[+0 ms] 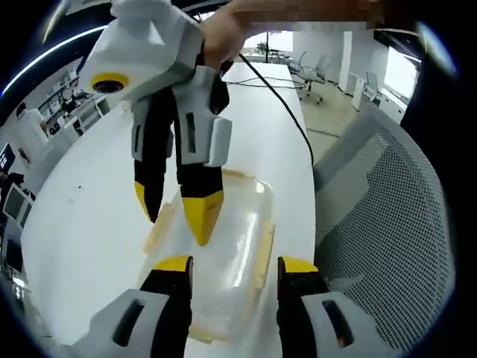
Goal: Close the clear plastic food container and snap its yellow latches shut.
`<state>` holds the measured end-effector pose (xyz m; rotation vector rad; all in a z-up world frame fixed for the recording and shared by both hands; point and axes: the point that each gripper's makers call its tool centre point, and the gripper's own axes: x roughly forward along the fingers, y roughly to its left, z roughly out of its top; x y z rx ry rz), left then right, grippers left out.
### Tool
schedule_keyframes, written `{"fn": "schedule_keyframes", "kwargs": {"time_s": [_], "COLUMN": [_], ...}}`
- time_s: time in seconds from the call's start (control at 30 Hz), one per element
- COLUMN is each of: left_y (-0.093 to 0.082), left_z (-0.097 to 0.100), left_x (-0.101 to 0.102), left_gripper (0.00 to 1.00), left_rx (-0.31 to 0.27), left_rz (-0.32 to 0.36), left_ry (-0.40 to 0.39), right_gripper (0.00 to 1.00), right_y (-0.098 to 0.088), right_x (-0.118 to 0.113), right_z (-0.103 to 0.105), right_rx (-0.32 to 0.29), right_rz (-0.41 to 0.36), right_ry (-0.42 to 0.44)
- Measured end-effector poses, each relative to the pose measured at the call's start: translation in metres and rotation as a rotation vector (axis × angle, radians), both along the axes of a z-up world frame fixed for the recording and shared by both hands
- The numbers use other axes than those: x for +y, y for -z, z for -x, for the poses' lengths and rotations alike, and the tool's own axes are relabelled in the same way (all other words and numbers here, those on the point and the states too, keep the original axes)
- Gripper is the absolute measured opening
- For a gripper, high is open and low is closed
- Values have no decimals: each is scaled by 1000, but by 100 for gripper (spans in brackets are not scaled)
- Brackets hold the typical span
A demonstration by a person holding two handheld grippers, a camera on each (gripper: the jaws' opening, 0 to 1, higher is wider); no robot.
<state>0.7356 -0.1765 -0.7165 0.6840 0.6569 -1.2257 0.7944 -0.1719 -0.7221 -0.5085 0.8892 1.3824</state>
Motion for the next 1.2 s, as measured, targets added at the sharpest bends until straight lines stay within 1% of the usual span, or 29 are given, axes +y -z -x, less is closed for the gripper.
{"fn": "schedule_keyframes", "kwargs": {"time_s": [0.03,0.1,0.3,0.5,0.7,0.77,0.87,0.93,0.97,1.07,1.1,1.13,1.17,1.2], "left_y": [1,1,3,4,6,6,5,5,5,6,6,6,7,8], "left_z": [0,1,1,-1,-1,-2,-3,-3,-3,-4,-5,-5,-9,-5], "left_x": [1,1,-1,-2,-4,-4,-4,-3,-3,-3,-3,-3,-2,-5], "left_gripper": [39,39,39,39,40,40,39,39,39,38,38,37,35,35], "left_rx": [-20,-40,-76,-142,-183,-185,-185,-185,-184,-188,-191,-199,-224,-218], "left_rz": [-11,-23,-32,-54,-63,-62,-58,-56,-57,-55,-55,-57,-62,-64], "left_ry": [15,34,55,89,122,121,119,117,113,103,98,99,73,79], "right_gripper": [38,38,37,38,38,38,37,37,37,36,35,34,34,33], "right_y": [0,0,1,2,3,3,3,4,5,6,6,6,6,6], "right_x": [0,0,1,2,5,6,6,7,6,7,8,8,10,9], "right_z": [0,0,1,3,4,4,3,3,5,4,4,5,5,5], "right_rx": [4,11,39,64,76,75,90,105,130,140,155,156,153,157], "right_rz": [3,8,20,27,54,66,80,90,105,123,135,143,152,166], "right_ry": [-2,-9,-27,-43,-96,-129,-145,-153,-150,-172,-169,-173,-169,-176]}}
